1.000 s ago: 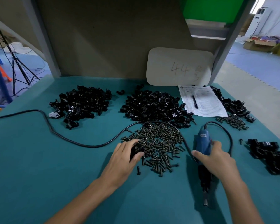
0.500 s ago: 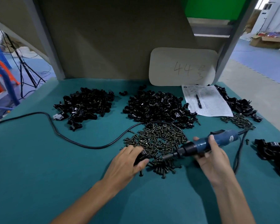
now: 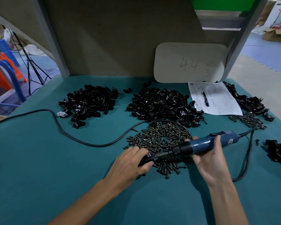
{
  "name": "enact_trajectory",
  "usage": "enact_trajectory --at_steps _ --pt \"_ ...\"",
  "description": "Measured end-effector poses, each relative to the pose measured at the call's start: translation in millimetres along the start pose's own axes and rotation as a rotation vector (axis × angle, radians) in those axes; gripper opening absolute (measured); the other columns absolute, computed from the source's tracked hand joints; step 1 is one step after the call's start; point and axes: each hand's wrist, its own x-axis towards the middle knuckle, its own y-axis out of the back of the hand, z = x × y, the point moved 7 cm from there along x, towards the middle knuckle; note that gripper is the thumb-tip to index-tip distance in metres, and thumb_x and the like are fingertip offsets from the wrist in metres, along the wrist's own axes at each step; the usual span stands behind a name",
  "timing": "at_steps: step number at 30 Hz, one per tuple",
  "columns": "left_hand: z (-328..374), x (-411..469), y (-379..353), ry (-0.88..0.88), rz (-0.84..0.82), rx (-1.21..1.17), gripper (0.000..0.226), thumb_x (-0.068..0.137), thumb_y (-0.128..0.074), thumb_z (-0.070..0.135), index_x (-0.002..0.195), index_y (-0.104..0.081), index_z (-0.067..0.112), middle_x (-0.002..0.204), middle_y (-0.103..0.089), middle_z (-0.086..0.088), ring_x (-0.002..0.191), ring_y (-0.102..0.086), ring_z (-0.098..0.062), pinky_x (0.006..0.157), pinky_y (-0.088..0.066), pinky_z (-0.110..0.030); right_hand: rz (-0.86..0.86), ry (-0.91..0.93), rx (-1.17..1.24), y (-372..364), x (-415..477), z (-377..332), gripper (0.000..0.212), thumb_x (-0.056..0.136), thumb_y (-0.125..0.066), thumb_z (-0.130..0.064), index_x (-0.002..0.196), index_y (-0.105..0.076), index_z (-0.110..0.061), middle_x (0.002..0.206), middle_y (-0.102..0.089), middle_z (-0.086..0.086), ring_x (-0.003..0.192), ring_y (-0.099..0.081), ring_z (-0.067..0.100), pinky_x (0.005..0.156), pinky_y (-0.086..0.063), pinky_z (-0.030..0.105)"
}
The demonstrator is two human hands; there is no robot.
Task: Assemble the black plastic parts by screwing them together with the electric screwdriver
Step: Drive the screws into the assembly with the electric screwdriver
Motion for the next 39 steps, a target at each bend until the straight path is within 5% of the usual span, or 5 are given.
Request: enact_trajectory --at_steps 11,17,23,39 --pt "1.9 -0.4 -1.2 -0.036 -0.027 0.006 0.042 0.097 -0.036 0.06 0.113 -0.052 0.025 0.094 -0.045 0.011 0.086 -0.042 -0.012 0.074 -0.041 -0.028 -0.026 -0.016 -0.026 -2.5 -0.2 7.8 0.045 0.1 -0.047 -0.054 0.133 -0.047 -0.023 0.132 -0.062 0.02 0.112 -0.071 0.035 0.079 -0.064 0.042" --pt "7.9 -1.3 -0.5 -0.113 0.026 0.064 0.033 0.1 -0.041 0.056 0.105 -0.054 0.026 0.089 -0.045 0.011 0.079 -0.041 -0.011 0.068 -0.038 -0.023 0.004 -0.003 -0.009 1.9 0.2 5.6 0.074 0.078 -0.06 -0.073 0.124 -0.053 -0.015 0.113 -0.068 0.016 0.106 -0.073 0.033 0.085 -0.063 0.045" --pt "9.0 -1.9 -1.5 -0.135 0.04 0.083 0.03 0.101 -0.041 0.055 0.105 -0.052 0.028 0.089 -0.045 0.012 0.078 -0.04 -0.009 0.066 -0.04 -0.022 -0.006 0.018 0.022 6.4 2.9 8.8 0.046 0.086 -0.064 -0.06 0.1 -0.053 -0.017 0.094 -0.072 0.013 0.096 -0.076 0.029 0.078 -0.064 0.043" --pt "8.4 -0.2 0.2 -0.112 0.05 0.105 0.036 0.103 -0.035 0.06 0.117 -0.046 0.028 0.099 -0.04 0.015 0.085 -0.037 -0.009 0.074 -0.04 -0.023 0.003 0.042 -0.064 5.5 -2.5 3.3 0.066 0.081 -0.066 -0.056 0.131 -0.047 -0.018 0.112 -0.069 0.015 0.111 -0.072 0.032 0.086 -0.063 0.041"
